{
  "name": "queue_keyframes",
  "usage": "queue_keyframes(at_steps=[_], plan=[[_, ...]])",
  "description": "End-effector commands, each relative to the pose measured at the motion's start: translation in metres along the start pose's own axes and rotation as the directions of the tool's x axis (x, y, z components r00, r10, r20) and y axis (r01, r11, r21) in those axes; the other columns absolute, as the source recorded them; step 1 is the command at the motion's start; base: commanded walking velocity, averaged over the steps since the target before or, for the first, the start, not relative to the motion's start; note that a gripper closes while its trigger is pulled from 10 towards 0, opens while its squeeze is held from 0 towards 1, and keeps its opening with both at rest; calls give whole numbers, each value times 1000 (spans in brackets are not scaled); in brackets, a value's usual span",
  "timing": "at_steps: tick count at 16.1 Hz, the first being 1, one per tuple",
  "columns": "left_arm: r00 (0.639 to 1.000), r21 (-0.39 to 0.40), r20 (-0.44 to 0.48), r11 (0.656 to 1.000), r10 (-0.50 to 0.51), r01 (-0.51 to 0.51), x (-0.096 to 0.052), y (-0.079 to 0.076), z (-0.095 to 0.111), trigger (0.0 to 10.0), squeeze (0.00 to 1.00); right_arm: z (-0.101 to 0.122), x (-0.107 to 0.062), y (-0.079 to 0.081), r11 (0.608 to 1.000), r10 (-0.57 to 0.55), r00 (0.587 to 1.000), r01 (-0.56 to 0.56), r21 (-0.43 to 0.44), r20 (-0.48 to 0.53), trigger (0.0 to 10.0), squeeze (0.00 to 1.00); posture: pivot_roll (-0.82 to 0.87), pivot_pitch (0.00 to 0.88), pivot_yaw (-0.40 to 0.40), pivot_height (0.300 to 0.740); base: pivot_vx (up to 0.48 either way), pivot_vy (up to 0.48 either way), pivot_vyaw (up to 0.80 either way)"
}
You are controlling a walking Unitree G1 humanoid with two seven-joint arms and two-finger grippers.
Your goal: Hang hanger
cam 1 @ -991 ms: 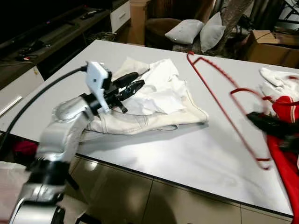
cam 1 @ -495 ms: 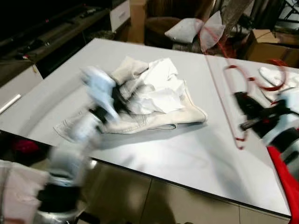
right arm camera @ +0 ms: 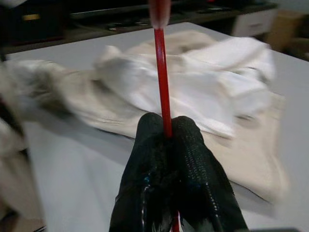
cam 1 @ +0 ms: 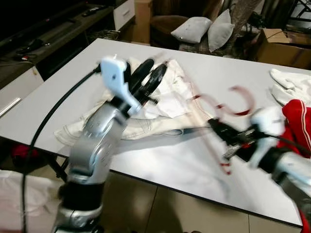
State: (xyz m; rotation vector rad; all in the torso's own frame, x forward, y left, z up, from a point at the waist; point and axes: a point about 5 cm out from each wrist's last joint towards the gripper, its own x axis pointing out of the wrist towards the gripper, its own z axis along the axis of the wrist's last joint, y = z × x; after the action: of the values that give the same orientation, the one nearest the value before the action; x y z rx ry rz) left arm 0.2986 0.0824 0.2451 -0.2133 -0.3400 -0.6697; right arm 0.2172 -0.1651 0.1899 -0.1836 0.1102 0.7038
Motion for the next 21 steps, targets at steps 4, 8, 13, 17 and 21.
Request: queue_keyframes(at_steps=[4, 8, 13, 17, 21], plan=[[992, 67, -123, 998, 3, 5, 3, -2, -19, 10000, 0, 15, 7, 9, 996, 83, 995, -81, -49, 49, 10000, 0, -37, 0, 29, 740, 0, 0, 0], [982, 112, -187, 993, -4, 26, 0, 1, -27, 10000, 0, 21, 10, 11, 995, 86, 993, -82, -55, 83, 10000, 0, -35, 0, 38, 740, 0, 0, 0], [994, 74, -113, 997, -8, 17, 3, 3, -15, 10000, 0, 19, 10, 8, 997, 63, 995, -59, -57, 76, 10000, 0, -37, 0, 39, 740, 0, 0, 0], [1000, -16, 12, 1000, -9, 9, 6, 4, 15, 10000, 0, -10, 8, -9, 985, -174, 984, 174, -15, -41, 10000, 0, -33, 0, 27, 740, 0, 0, 0], [984, 134, -138, 986, 115, -97, -22, 28, -5, 10000, 0, -11, 4, -23, 914, -404, 915, 404, 26, -8, 10000, 0, -42, 0, 24, 740, 0, 0, 0]])
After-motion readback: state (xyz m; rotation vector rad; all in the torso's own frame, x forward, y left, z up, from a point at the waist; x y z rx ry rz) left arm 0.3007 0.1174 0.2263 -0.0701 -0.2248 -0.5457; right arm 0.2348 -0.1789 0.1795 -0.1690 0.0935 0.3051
